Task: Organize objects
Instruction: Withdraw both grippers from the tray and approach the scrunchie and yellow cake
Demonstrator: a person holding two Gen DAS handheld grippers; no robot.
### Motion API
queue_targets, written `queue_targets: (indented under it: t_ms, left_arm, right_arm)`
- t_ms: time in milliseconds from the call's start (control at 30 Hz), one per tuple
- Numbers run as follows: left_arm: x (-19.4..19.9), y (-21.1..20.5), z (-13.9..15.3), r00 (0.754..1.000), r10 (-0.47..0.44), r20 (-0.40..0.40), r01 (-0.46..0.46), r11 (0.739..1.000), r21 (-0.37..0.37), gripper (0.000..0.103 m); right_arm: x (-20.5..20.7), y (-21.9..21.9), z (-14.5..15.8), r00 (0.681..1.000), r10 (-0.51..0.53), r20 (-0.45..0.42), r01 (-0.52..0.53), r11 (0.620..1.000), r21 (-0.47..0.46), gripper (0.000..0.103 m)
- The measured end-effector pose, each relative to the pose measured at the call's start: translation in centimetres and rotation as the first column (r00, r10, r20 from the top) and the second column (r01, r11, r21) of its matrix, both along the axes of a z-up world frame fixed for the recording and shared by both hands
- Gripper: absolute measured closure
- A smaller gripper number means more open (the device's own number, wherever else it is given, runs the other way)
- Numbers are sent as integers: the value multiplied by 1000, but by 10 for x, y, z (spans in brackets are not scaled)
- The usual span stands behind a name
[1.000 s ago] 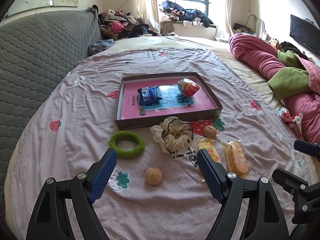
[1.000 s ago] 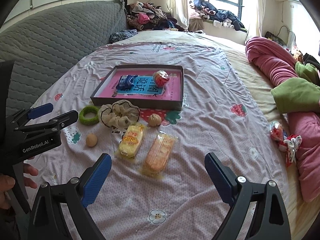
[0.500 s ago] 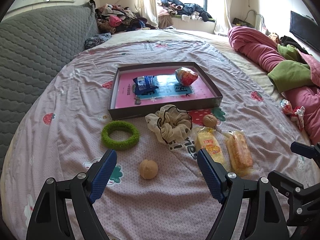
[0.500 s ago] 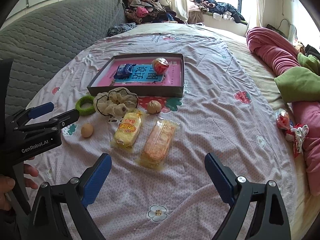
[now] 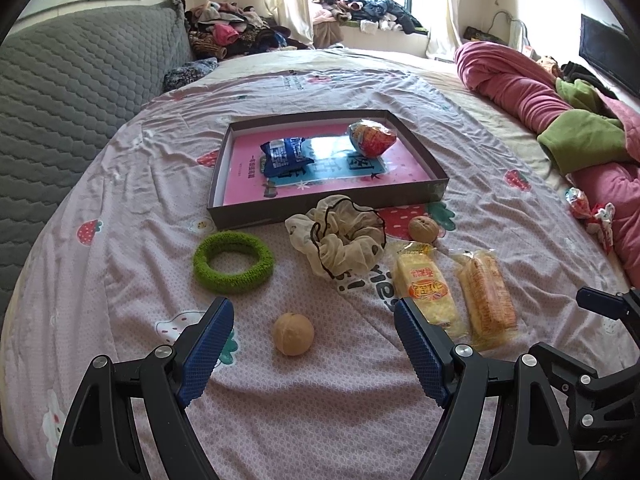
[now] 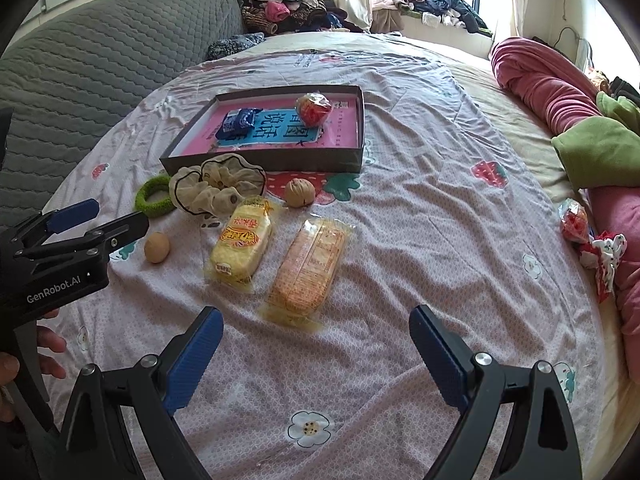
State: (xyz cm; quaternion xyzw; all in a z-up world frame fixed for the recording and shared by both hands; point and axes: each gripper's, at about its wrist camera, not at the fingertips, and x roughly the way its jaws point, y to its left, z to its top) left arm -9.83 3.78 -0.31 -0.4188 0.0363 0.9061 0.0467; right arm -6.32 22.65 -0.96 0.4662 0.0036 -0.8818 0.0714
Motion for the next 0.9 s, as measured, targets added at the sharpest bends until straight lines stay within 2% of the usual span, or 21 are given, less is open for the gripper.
queue_targets:
  t_ms: [900]
  left_arm:
    - [-64,-1,-36,998,23,64,-24,1000,19,20]
  right_arm:
    - [-43,11,-33,998,-25,59,24,1000,3,9]
